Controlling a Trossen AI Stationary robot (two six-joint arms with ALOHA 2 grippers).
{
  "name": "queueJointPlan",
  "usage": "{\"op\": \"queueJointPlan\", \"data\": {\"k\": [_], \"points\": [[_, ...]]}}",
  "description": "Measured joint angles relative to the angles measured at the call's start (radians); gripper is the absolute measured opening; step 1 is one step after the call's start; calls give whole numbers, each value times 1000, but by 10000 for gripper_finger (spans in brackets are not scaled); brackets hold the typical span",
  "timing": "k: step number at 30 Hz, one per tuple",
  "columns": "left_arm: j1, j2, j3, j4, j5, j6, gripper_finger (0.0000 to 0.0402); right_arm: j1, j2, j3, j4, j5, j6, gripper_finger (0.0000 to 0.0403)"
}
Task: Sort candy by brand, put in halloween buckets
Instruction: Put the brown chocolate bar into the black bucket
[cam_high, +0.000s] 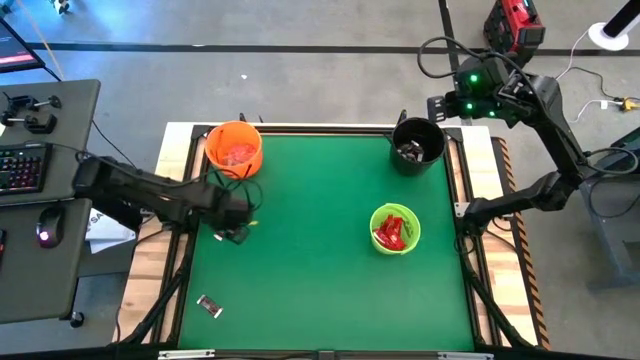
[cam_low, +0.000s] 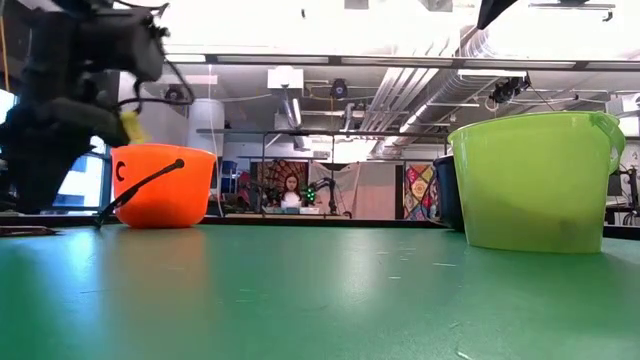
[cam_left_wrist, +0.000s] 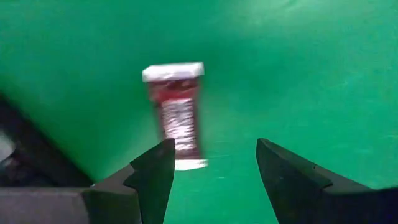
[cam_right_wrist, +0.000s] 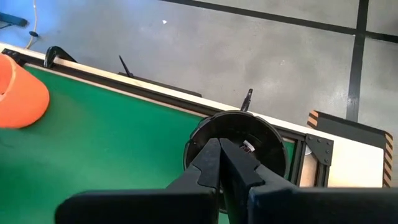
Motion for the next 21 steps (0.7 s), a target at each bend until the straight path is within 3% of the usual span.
{"op": "queueJointPlan", "data": {"k": [9,21], "points": [[4,-5,-80,106,-47,-10,216,0,1,0,0,0,46,0],[6,0,-90,54,-85,37,216,0,1,0,1,0,48,0]]}}
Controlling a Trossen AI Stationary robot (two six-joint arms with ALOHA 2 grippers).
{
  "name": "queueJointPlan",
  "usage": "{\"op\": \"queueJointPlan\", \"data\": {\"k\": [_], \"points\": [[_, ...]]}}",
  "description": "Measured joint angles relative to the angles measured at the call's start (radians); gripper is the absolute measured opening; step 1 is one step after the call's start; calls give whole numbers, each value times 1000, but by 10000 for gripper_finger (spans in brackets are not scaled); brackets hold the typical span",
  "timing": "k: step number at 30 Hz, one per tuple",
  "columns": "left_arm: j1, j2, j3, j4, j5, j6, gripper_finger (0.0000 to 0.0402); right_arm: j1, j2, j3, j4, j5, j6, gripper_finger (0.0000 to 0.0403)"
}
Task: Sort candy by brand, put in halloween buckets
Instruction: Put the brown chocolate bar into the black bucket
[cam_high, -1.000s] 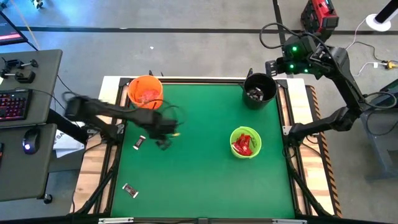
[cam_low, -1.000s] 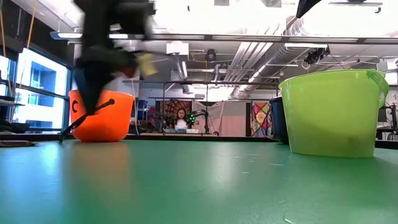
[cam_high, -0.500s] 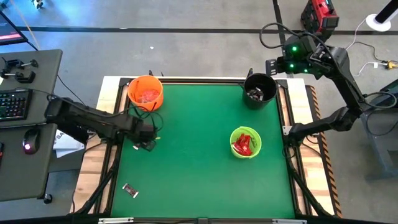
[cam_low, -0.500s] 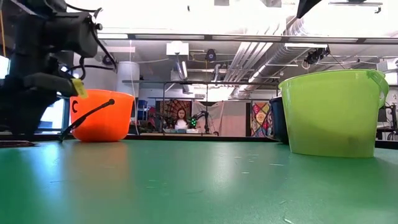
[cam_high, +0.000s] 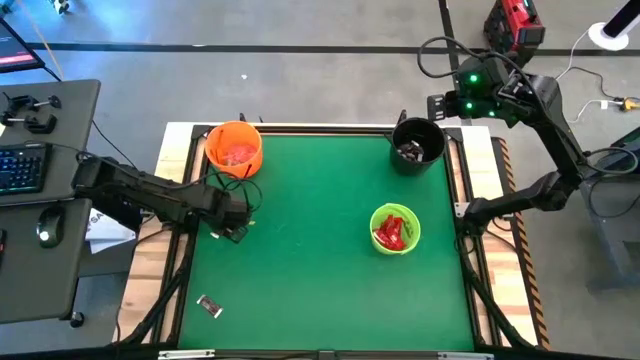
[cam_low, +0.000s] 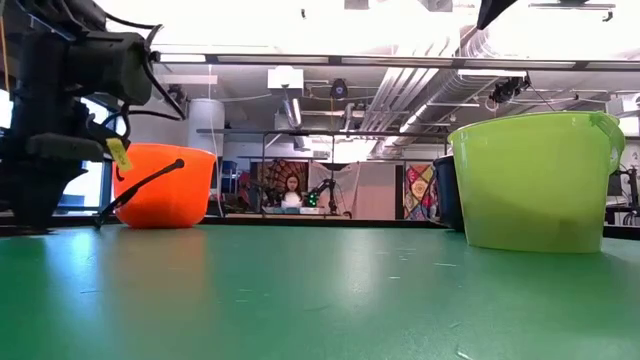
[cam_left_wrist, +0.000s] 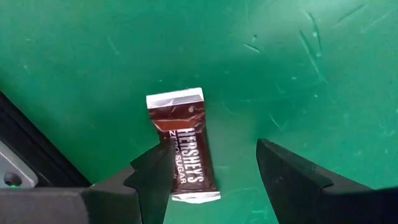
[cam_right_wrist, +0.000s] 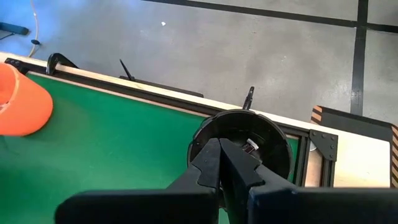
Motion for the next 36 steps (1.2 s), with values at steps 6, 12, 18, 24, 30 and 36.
{"op": "queueJointPlan", "data": {"k": [6,12,18,24,30,36], "points": [[-4,0,2,-2,-30,6,216,0,0,0,0,5,-2,0],[-3,7,2,0,-96,-21,216,0,0,0,1,7,-3,0],[-3,72,-11,9,-70,27,213,0,0,0,1,7,-3,0],[-2,117,-7,18,-45,33,194,0,0,0,1,7,-3,0],[-2,86,-6,78,27,45,142,0,0,0,0,8,-3,0],[-6,86,19,186,116,82,21,0,0,0,0,8,-3,0]]}}
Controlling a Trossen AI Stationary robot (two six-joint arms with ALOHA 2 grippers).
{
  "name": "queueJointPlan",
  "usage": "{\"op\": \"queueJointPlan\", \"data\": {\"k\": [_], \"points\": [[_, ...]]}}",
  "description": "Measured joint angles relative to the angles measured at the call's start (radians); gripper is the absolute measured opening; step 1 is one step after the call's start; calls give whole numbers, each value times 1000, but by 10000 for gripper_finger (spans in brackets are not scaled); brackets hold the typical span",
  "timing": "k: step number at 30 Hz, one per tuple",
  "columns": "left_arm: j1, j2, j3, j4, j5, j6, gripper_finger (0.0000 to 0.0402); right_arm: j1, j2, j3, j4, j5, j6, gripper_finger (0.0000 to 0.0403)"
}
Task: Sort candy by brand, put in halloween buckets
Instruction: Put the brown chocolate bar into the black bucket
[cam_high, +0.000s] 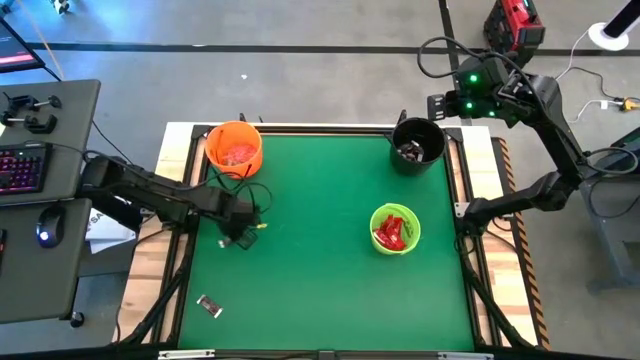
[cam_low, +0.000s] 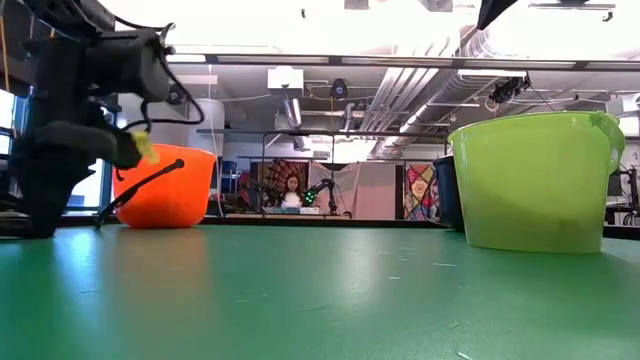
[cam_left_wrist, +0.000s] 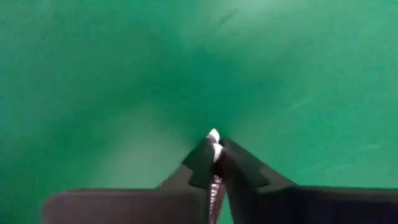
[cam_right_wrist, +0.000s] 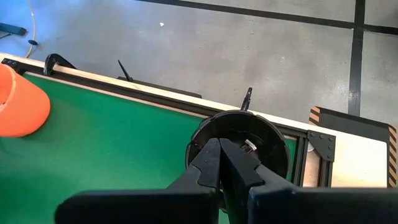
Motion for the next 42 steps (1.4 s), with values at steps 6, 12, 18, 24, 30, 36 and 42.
{"op": "queueJointPlan", "data": {"k": [6,12,18,24,30,36,42], "points": [[27,0,82,235,-22,26,5,0,0,0,0,0,0,0],[133,39,280,467,-101,183,1,0,0,0,0,0,0,0],[246,273,627,495,-106,433,0,0,0,0,0,0,0,0],[287,593,1019,558,-80,635,0,0,0,0,0,0,2,0],[318,856,1295,845,-76,718,0,0,0,-10,5,6,1,0],[354,1059,1466,1121,-54,658,0,0,0,-95,8,5,39,0],[378,1179,1538,1134,-58,574,2,2,-8,-209,39,15,36,0]]}}
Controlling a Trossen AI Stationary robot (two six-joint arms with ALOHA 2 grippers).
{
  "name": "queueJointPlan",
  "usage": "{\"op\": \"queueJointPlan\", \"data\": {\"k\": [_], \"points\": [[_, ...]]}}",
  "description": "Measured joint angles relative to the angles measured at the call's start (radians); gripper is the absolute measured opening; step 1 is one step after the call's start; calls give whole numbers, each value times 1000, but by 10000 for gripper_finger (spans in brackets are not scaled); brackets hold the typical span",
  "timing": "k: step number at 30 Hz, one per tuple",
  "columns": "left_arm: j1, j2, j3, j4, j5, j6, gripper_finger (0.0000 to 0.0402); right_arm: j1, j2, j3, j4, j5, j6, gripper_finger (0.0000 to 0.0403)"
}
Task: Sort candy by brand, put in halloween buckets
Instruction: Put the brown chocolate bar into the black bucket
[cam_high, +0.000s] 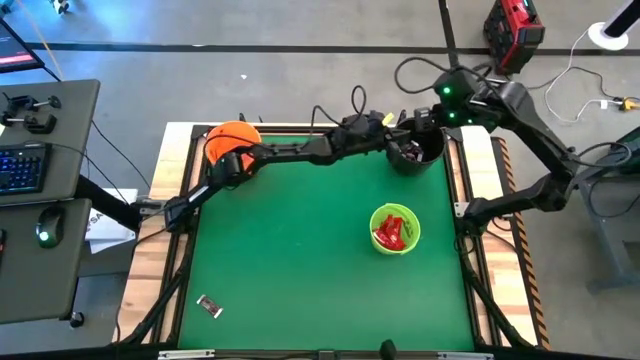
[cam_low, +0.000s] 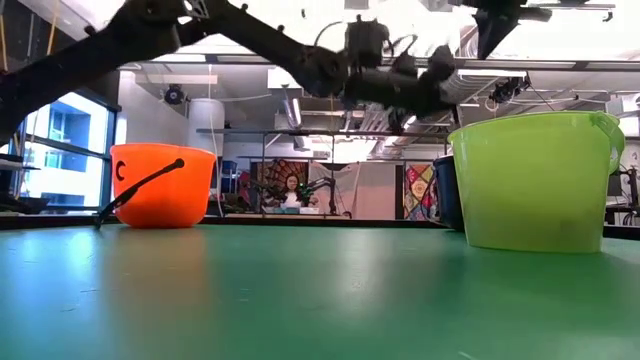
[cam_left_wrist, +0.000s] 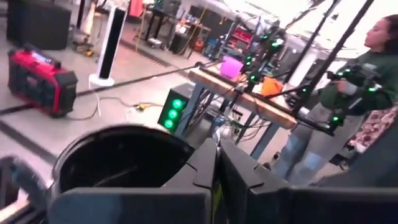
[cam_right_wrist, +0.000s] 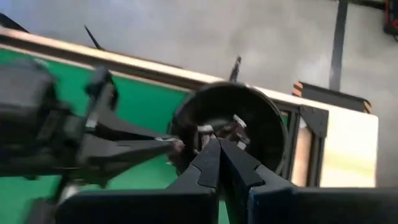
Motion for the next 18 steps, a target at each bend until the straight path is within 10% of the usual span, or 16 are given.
{"op": "queueJointPlan", "data": {"k": [18], "points": [[11,-4,0,-106,-14,67,189,29,-85,25,124,23,-18,0]]}}
